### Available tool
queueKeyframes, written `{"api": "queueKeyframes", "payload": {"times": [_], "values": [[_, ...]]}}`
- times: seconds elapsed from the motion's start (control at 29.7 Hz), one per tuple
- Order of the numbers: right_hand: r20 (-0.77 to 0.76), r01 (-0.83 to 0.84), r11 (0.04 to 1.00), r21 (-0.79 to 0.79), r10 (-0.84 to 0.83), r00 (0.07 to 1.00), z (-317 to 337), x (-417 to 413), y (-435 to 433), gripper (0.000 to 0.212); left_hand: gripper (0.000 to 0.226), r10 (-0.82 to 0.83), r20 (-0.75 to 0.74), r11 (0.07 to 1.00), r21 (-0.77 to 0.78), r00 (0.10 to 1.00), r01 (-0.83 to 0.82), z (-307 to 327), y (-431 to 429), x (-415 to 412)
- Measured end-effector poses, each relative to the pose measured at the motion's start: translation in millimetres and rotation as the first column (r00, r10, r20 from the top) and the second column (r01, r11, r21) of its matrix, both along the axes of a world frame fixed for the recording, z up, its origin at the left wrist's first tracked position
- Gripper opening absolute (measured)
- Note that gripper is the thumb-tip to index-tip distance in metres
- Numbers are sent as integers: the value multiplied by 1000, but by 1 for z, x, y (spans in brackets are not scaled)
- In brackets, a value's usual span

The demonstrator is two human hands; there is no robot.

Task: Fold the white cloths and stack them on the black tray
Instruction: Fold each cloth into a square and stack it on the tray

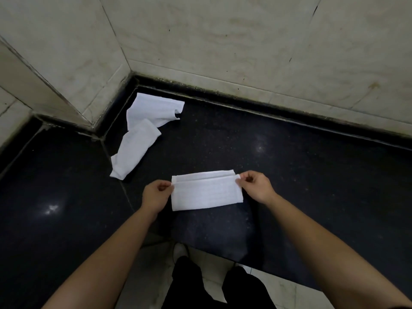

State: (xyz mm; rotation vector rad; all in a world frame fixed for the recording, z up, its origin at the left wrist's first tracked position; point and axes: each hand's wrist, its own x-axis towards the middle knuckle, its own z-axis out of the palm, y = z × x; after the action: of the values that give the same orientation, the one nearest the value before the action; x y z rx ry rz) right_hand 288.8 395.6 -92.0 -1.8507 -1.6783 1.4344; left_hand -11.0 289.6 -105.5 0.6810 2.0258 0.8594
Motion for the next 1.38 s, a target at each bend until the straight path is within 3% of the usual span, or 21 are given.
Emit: {"api": "queueKeyframes", "payload": {"times": [0.57,0.74,0.84,0.91,0.98,1.04,1.11,1.21,1.38], "values": [[232,-11,1000,23,5,973,-27,-26,26,17,18,125,-72,990,-62,990,-130,-24,39,1],[278,-22,999,36,11,961,-28,-29,27,16,19,68,-145,993,-85,987,-81,-23,38,4],[341,-124,989,76,91,936,-24,-29,22,30,29,-58,-271,998,-54,961,45,-19,31,6],[475,-369,882,294,200,857,-21,-25,14,37,32,-233,-507,961,10,830,276,-19,21,5],[596,-621,640,453,301,745,-22,-23,2,37,35,-388,-737,834,-25,554,551,-25,11,6],[665,-762,487,427,403,629,-27,-25,-8,41,47,-508,-808,683,-168,298,711,-30,5,8],[730,-861,401,312,479,488,-36,-31,-13,50,57,-635,-762,551,-331,127,766,-32,5,10],[743,-912,381,152,564,359,-41,-40,-9,60,69,-764,-643,446,-474,48,759,-36,9,5],[728,-900,430,74,594,343,-47,-39,-6,66,76,-823,-565,423,-534,63,732,-43,7,-4]]}}
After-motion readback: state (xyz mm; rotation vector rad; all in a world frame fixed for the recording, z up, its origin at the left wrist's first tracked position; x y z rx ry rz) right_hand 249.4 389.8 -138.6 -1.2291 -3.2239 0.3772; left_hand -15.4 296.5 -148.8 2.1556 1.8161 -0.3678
